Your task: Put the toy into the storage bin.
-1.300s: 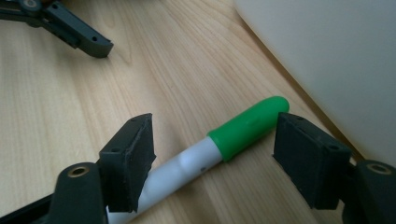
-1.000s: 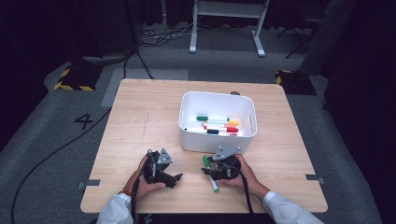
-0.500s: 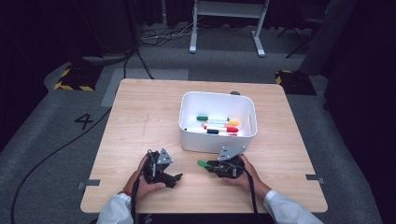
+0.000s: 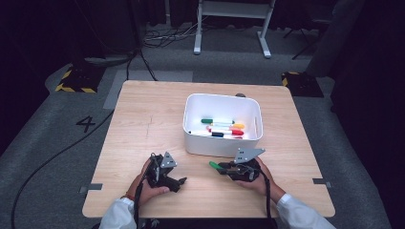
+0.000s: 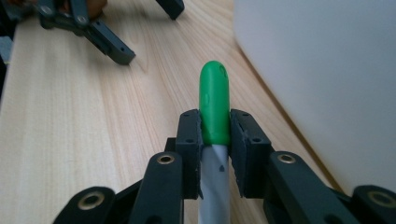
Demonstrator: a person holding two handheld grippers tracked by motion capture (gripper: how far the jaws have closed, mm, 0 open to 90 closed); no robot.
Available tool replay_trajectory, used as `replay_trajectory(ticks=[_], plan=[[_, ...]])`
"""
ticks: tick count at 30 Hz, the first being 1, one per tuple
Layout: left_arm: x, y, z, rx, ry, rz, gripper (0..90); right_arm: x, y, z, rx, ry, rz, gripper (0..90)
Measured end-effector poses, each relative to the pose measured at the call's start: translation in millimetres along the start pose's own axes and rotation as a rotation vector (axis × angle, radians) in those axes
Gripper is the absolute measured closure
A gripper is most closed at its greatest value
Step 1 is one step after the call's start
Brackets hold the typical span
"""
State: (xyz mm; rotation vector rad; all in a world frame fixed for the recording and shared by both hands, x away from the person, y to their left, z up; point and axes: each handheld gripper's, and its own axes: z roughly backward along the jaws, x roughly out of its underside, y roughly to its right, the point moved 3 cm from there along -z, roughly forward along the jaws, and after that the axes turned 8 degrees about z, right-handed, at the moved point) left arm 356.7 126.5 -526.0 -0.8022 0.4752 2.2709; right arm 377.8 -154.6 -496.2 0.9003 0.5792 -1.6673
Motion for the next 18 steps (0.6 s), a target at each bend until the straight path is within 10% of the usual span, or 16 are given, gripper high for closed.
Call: replay_trajectory(ticks=[18], plan=[[0.0,-0.1,0.0,0.001,-0.002,0.001,8.1,-46.7,-3.7,80.1,0.031,0.132,0.088,74.8]])
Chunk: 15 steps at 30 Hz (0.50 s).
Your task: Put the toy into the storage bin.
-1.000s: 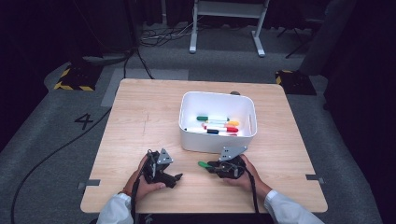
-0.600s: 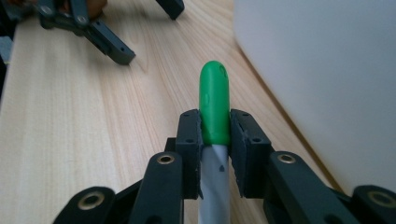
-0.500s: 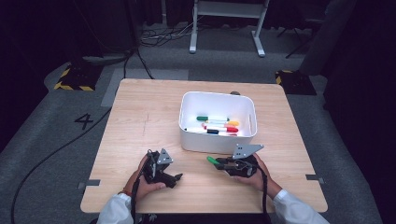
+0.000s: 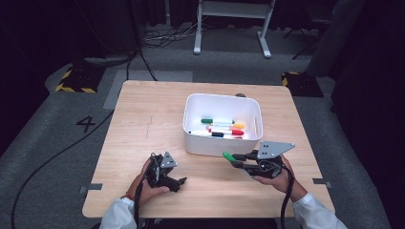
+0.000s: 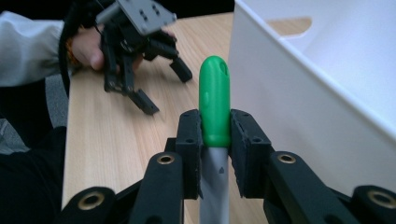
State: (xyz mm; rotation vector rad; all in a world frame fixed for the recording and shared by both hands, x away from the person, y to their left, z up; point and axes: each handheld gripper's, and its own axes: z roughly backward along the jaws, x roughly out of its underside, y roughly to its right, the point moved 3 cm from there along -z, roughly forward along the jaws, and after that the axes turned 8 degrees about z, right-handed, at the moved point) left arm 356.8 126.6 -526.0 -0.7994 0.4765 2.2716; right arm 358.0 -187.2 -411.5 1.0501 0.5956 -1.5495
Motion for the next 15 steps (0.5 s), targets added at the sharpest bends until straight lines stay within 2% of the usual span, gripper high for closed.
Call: replay_trajectory(ticks=[8,15], plan=[[0.0,0.0,-0.1,0.000,0.001,0.001,8.0,-31.7,7.4,25.8,0.019,0.026,0.037,74.8],[0.0,0.1,0.0,-0.001,0.001,0.001,8.1,-62.8,25.3,45.4,0.065,0.044,0.066,74.8]])
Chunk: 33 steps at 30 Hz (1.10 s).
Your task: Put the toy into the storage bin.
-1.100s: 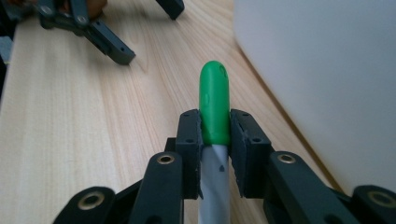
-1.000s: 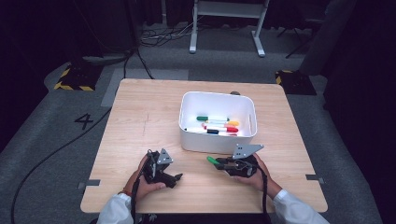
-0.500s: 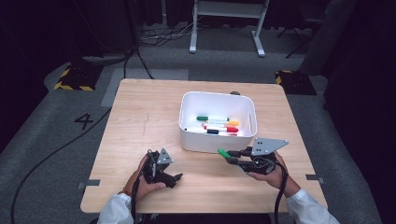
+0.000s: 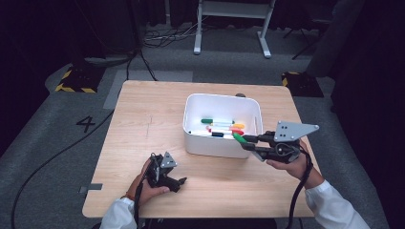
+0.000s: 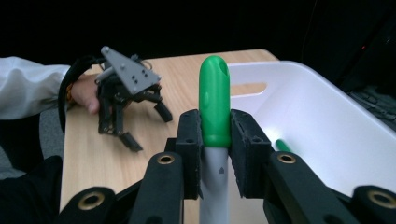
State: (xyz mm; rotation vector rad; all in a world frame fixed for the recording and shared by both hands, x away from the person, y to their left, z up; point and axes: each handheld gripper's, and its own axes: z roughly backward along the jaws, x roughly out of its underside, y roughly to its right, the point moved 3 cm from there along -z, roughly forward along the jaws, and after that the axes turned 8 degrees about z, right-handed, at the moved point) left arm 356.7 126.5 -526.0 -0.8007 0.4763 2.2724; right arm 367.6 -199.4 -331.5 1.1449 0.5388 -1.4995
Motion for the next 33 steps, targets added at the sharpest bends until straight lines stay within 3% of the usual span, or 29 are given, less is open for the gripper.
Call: replay_trajectory(ticks=[6,9,13,16,22,27,33], plan=[[0.0,-0.1,0.0,0.001,-0.001,-0.001,8.1,-24.4,23.3,9.1,0.062,0.022,0.028,74.8],[0.0,-0.1,0.0,0.001,-0.001,-0.001,8.0,-32.6,33.8,8.4,0.061,0.035,0.022,74.8],[0.0,0.0,0.0,0.000,0.000,0.000,8.0,-37.0,44.4,-2.5,0.065,0.005,0.033,74.8],[0.0,0.0,-0.1,0.001,0.001,0.000,8.0,-35.3,54.4,-15.2,0.067,-0.030,0.030,74.8],[0.0,-0.1,0.0,0.001,-0.001,0.000,8.0,-23.2,76.6,-41.3,0.036,-0.077,-0.029,74.8],[0.0,0.0,0.0,0.002,0.000,0.000,8.0,-12.7,84.8,-61.3,0.025,-0.139,-0.045,74.8],[0.0,0.0,0.0,0.001,0.000,0.001,8.0,0.5,86.2,-82.9,-0.027,-0.225,-0.052,74.8]])
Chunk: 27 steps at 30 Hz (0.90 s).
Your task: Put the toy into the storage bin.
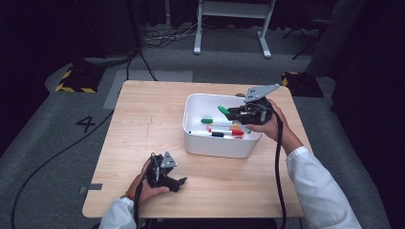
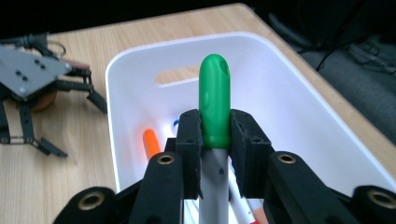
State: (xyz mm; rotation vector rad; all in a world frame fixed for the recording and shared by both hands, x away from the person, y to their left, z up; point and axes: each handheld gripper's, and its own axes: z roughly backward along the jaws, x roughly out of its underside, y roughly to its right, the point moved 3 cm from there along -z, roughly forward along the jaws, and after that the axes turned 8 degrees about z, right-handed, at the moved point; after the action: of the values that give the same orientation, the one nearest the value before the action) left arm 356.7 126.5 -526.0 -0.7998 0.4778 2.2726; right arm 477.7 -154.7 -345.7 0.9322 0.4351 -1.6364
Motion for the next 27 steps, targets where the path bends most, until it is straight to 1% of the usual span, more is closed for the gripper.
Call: replay_trajectory(ticks=[3,5,7,8,9,11,12,15,17,19,24,27], plan=[[0.0,0.0,-0.1,0.000,0.002,0.000,8.0,4.5,-3.6,-10.5,-0.034,-0.049,0.006,74.8],[0.0,0.0,0.0,0.001,0.000,0.000,8.0,6.8,-7.3,-15.6,-0.046,-0.081,0.018,74.8],[0.0,0.0,0.0,0.000,0.001,0.001,8.0,8.8,-14.1,-21.7,-0.080,-0.124,0.028,74.7],[0.0,0.0,0.0,0.000,0.000,0.000,8.0,9.0,-16.8,-23.5,-0.088,-0.136,0.038,74.7],[0.0,-0.1,0.0,0.000,0.000,-0.001,8.0,9.5,-20.7,-26.1,-0.096,-0.159,0.054,74.7],[0.0,-0.1,0.0,0.000,0.000,-0.001,8.0,9.9,-25.0,-29.4,-0.098,-0.188,0.065,74.8],[0.0,-0.1,0.0,0.000,0.000,-0.001,8.0,10.3,-25.9,-30.5,-0.096,-0.199,0.068,74.7],[0.0,-0.1,0.0,0.000,-0.001,-0.001,8.0,12.3,-28.4,-34.0,-0.111,-0.221,0.065,74.6],[0.0,-0.1,0.0,0.000,0.000,-0.001,8.0,13.9,-30.6,-36.8,-0.122,-0.240,0.071,74.6],[0.0,-0.1,0.0,0.001,-0.001,-0.001,8.0,14.3,-31.0,-38.8,-0.114,-0.262,0.078,74.6],[-0.2,-0.2,-0.1,0.001,-0.002,-0.002,8.0,12.7,-31.5,-42.8,-0.120,-0.294,0.087,74.4],[-0.2,0.0,-0.2,0.001,-0.001,0.000,8.0,10.3,-32.3,-45.0,-0.115,-0.301,0.090,73.7]])
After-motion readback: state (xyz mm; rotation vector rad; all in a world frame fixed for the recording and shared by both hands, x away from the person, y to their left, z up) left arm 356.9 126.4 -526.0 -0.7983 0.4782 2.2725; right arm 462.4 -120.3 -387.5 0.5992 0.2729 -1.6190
